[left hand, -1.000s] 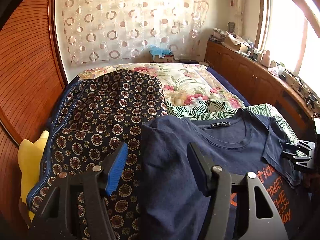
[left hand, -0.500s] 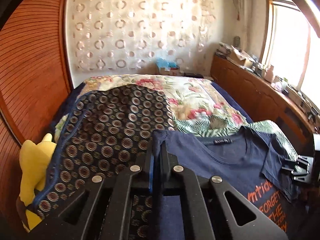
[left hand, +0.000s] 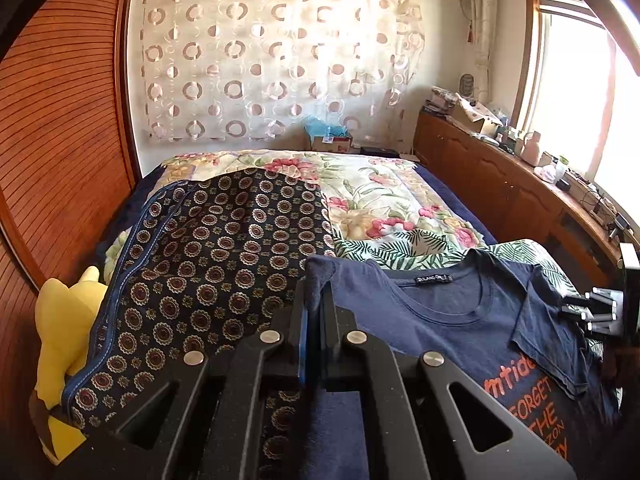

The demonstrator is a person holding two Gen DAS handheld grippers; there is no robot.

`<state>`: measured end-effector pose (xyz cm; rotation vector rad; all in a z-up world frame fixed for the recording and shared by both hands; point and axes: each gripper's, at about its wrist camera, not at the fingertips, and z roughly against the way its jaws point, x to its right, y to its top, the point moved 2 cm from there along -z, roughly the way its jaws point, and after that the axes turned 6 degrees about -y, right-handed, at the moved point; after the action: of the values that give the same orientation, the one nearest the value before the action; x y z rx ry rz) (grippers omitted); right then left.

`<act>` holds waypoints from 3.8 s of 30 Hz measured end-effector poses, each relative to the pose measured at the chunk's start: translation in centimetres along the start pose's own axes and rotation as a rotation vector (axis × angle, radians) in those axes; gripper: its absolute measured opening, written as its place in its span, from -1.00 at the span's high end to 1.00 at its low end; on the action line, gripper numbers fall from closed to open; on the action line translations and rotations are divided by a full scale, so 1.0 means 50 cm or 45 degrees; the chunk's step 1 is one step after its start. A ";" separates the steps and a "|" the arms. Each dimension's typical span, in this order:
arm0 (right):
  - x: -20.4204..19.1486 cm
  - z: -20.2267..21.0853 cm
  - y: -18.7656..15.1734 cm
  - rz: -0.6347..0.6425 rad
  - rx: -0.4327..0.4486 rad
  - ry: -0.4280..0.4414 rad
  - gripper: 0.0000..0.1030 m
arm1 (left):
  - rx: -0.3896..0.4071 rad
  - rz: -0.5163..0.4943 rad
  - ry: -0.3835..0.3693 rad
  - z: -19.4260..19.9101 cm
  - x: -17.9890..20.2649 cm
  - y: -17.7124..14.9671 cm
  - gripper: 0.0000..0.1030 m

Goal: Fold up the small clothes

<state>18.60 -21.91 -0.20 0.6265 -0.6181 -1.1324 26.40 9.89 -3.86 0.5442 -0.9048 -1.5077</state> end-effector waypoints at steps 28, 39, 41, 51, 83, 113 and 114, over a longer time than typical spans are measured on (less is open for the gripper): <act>0.089 -0.127 0.077 -0.029 -0.041 0.014 0.90 | 0.019 -0.033 -0.034 0.040 0.046 -0.026 0.90; 0.075 0.026 0.045 -0.009 0.192 0.040 0.92 | 0.092 -0.042 -0.055 0.137 0.078 -0.066 0.90; 0.071 0.046 0.033 -0.003 0.211 0.032 0.92 | 0.099 -0.039 -0.057 0.152 0.079 -0.074 0.90; 0.064 0.157 -0.041 -0.024 0.306 0.045 0.93 | 0.145 -0.030 -0.075 0.259 0.087 -0.141 0.90; 0.082 0.367 -0.282 -0.151 0.241 0.049 0.93 | 0.022 0.059 -0.021 0.396 0.076 -0.345 0.89; 0.111 0.198 -0.168 -0.130 0.051 0.017 -0.21 | -0.250 -0.051 -0.011 0.170 0.005 -0.253 -0.46; 0.112 0.189 -0.165 -0.138 0.035 0.022 -0.21 | -0.270 -0.039 -0.030 0.163 0.004 -0.260 -0.46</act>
<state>8.32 -30.94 0.89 0.6998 -0.5917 -1.2201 12.14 11.00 -9.43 0.3877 -0.7458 -1.6185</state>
